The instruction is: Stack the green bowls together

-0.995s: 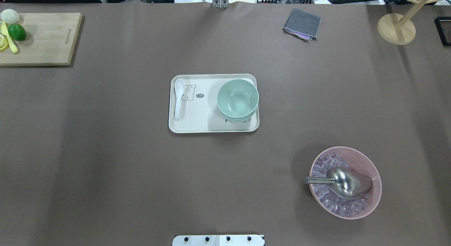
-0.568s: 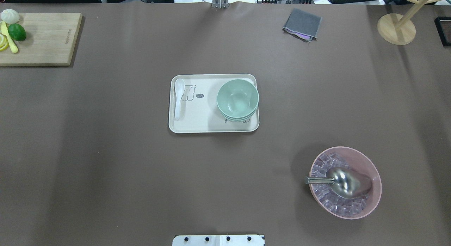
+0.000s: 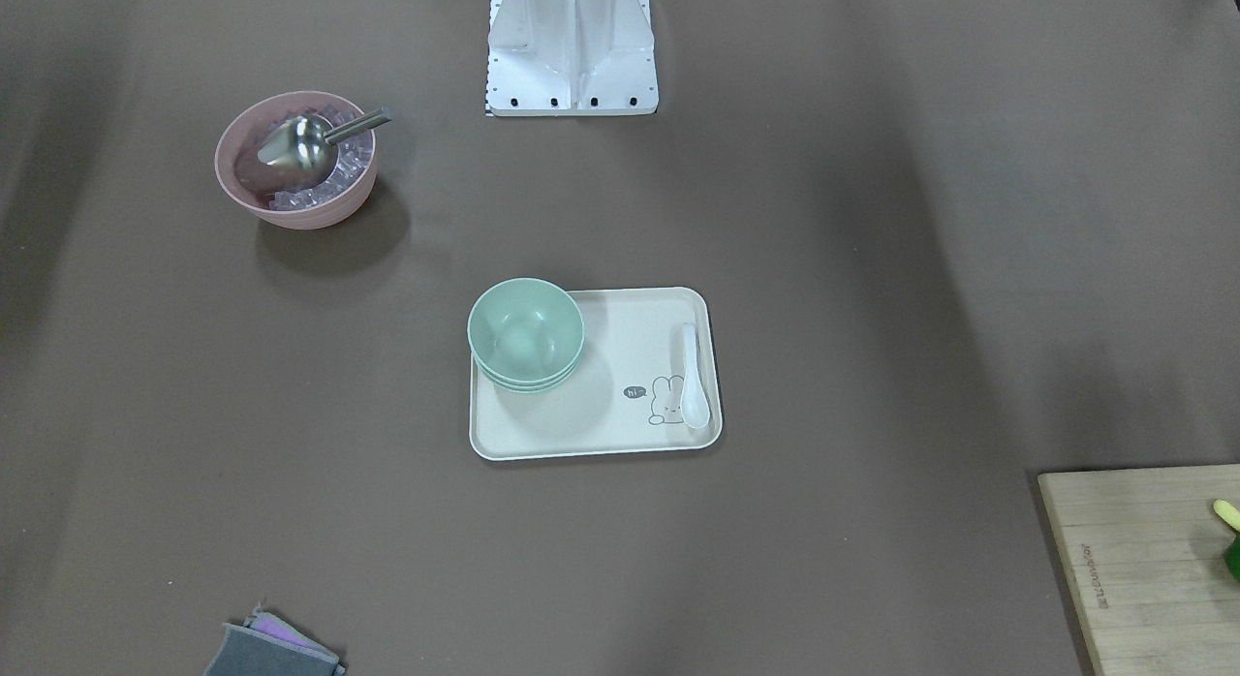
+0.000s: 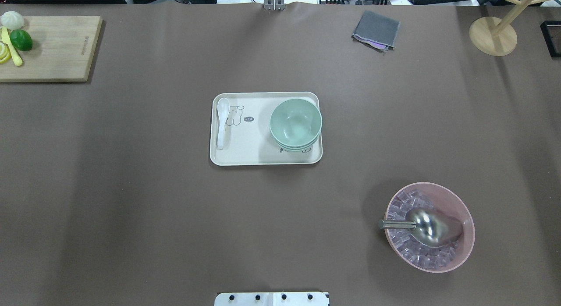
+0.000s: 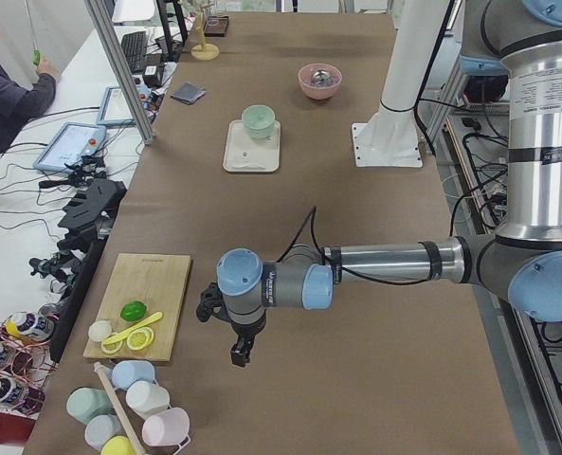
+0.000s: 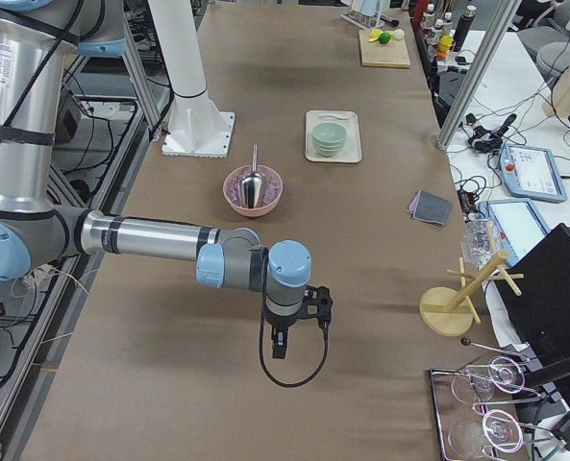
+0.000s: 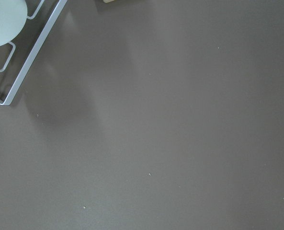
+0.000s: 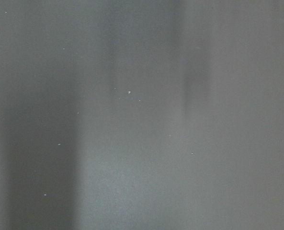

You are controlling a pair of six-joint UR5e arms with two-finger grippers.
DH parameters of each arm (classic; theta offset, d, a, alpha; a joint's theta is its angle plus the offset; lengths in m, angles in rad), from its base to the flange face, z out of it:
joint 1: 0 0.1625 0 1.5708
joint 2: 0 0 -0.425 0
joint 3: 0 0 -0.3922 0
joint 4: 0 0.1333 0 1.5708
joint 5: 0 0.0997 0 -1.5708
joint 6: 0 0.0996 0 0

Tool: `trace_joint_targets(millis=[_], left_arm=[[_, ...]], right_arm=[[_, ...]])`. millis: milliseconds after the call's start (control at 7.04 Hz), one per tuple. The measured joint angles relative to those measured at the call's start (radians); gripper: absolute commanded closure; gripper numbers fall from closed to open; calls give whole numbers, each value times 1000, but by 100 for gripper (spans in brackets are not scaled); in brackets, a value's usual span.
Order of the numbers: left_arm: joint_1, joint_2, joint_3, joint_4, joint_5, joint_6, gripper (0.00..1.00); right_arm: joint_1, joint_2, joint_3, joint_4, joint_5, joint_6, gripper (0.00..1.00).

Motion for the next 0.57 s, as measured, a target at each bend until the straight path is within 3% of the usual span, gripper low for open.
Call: trace_joint_targets(millis=[568], left_arm=[[0,-6,-2,-1,-2,-4,1]], right_arm=[[-2,1,2,1,7,0,0]])
